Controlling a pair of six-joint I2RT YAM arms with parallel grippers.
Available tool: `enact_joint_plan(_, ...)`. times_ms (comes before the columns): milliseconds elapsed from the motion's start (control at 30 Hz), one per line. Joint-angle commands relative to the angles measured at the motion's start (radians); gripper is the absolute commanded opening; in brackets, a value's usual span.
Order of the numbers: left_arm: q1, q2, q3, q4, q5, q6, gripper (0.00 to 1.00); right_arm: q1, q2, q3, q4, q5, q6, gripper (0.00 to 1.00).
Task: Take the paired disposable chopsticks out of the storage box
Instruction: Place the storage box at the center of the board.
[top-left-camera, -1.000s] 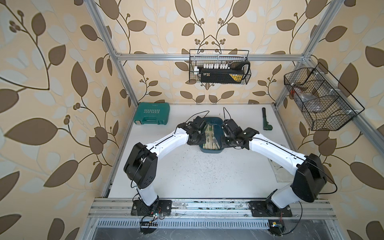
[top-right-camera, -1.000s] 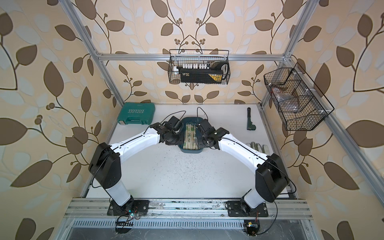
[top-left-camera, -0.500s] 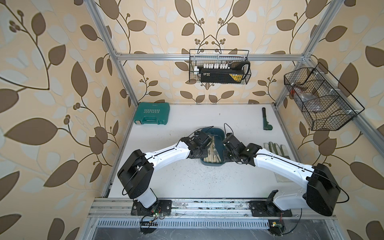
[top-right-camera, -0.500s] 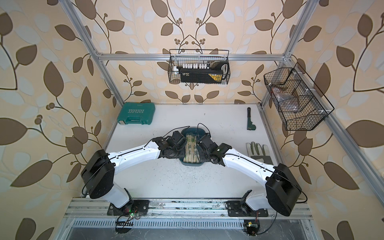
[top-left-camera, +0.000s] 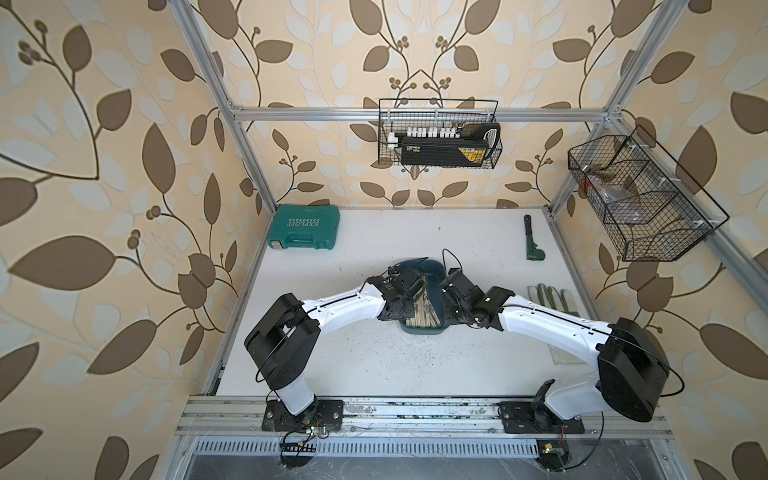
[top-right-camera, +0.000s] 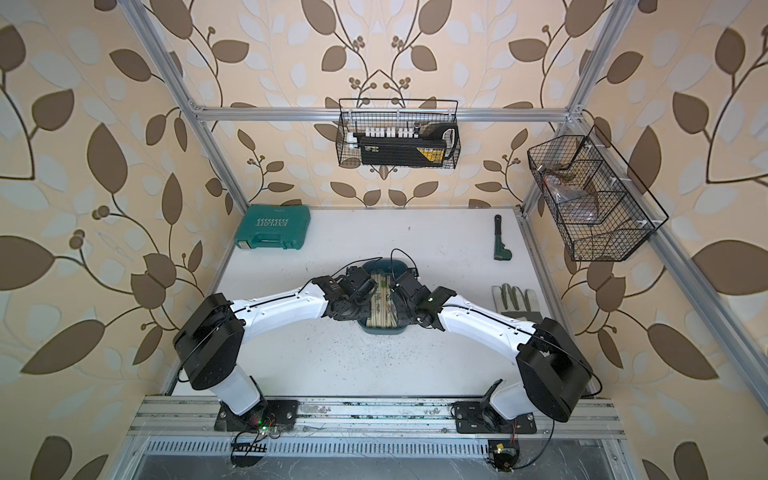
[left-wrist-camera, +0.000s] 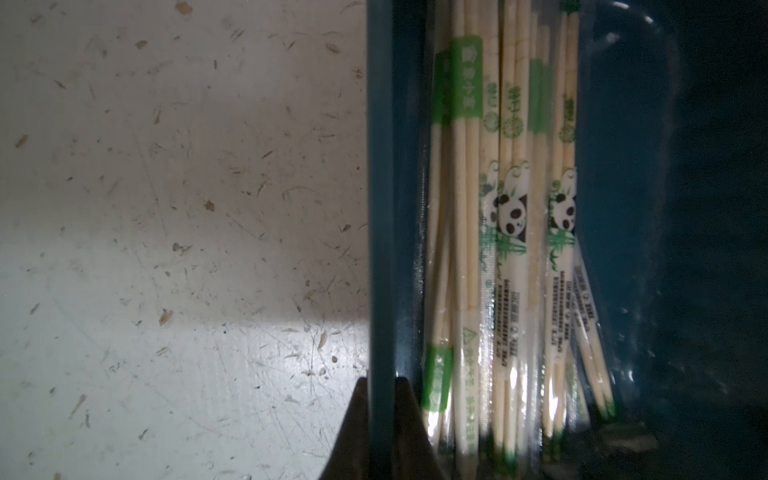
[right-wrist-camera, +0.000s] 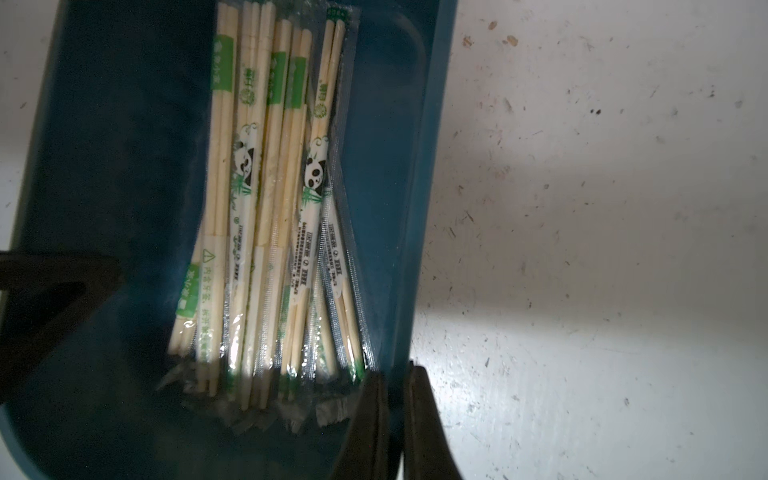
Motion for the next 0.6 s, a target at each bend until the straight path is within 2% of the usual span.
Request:
enact_joint_plan(0, 0.0, 0.009, 0.005, 0.033, -0.056, 0.013, 0.02, 0.004, 0.019, -0.024, -0.027, -0.036, -0.052, 0.0)
enact_joint_plan(333, 0.0, 0.035, 0.008, 0.017, -0.072, 0.013, 0.12, -0.004, 0.036, -0.037, -0.023, -0.023, -0.055, 0.0)
enact_joint_plan(400, 0.0, 0.033, 0.008, 0.015, -0.076, 0.013, 0.16, -0.004, 0.031, -0.037, -0.03, -0.014, -0.054, 0.06)
enact_joint_plan(467, 0.0, 0.03, 0.007, 0.016, -0.08, 0.013, 0.25, -0.004, 0.022, -0.037, -0.037, -0.01, -0.054, 0.12)
enact_joint_plan(567, -0.002, 0.021, 0.007, 0.008, -0.1, 0.011, 0.33, -0.004, 0.008, -0.035, -0.044, -0.003, -0.055, 0.15)
